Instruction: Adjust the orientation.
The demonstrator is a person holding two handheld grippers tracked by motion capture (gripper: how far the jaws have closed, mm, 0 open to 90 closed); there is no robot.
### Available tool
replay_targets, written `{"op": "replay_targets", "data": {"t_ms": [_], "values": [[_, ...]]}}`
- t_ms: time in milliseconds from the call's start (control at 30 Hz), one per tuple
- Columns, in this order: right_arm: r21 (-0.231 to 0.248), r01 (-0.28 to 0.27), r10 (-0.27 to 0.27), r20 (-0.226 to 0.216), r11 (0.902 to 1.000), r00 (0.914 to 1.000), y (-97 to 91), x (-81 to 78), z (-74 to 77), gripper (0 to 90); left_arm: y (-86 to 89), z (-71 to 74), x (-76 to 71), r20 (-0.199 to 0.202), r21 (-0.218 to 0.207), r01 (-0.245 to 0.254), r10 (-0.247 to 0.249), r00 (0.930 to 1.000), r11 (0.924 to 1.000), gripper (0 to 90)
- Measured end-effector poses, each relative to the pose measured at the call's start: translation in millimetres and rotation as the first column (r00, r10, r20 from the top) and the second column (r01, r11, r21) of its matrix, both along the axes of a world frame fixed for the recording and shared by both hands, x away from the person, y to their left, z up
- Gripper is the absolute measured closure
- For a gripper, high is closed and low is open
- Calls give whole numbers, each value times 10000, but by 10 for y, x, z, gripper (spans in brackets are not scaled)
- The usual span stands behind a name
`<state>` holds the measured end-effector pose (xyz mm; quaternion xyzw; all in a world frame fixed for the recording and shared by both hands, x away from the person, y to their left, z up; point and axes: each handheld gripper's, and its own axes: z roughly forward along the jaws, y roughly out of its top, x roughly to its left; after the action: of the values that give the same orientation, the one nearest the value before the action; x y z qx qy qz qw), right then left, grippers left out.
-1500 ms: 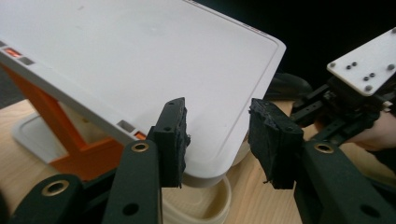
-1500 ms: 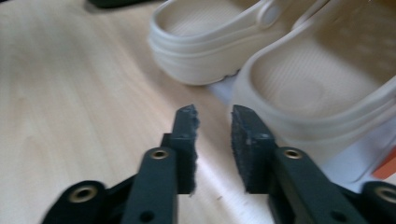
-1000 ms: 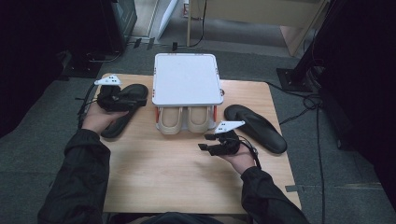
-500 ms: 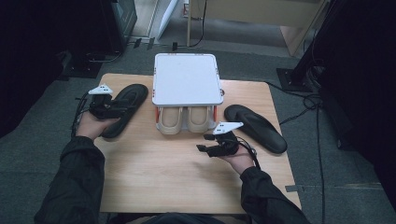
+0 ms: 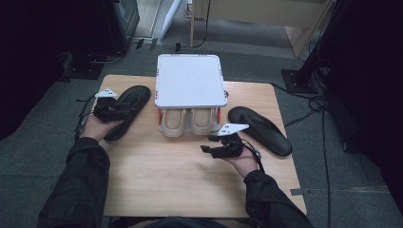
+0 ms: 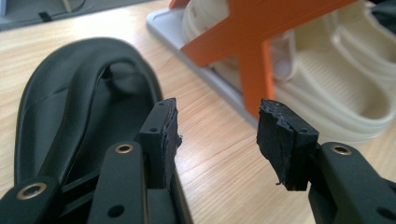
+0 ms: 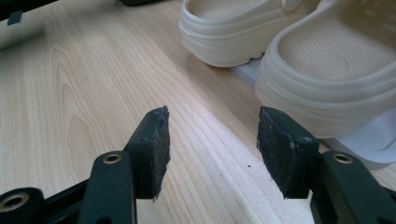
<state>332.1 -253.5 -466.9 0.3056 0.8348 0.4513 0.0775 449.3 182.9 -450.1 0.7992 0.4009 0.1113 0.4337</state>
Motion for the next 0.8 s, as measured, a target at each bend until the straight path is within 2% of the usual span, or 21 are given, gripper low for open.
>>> {"op": "replay_targets", "data": {"t_ms": [100, 267, 367, 433, 533, 633, 733, 800], "values": [[2, 89, -89, 23, 10000, 10000, -16, 8, 6, 451, -1, -77, 52, -64, -43, -113, 113, 9999, 9999, 494], [11, 182, -182, -5, 9998, 9998, -28, 12, 5, 453, 2, -204, 129, -377, 210, -369, 377, 9986, 9991, 530], [59, 190, -190, 12, 9998, 9998, -31, 7, 10, 454, 35, -261, 159, -626, 221, -518, 531, 9966, 9984, 558], [33, 198, -198, 29, 9998, 9998, -33, 1, 14, 456, 52, -308, 174, -765, 363, -677, 704, 9946, 9970, 594], [54, 206, -206, 87, 9998, 9997, -38, -5, 19, 460, 76, -371, 187, -995, 419, -671, 709, 9925, 9969, 680], [76, 247, -248, 137, 9997, 9996, -48, -7, 34, 464, 87, -378, 178, -1055, 99, -672, 678, 9921, 9977, 777], [109, 263, -266, 231, 9996, 9994, -61, -1, 45, 470, 63, -359, 157, -1255, 102, -663, 671, 9898, 9977, 807], [131, 283, -286, 251, 9995, 9993, -69, 2, 53, 471, 29, -351, 121, -1240, 202, -565, 586, 9906, 9982, 814]]}}
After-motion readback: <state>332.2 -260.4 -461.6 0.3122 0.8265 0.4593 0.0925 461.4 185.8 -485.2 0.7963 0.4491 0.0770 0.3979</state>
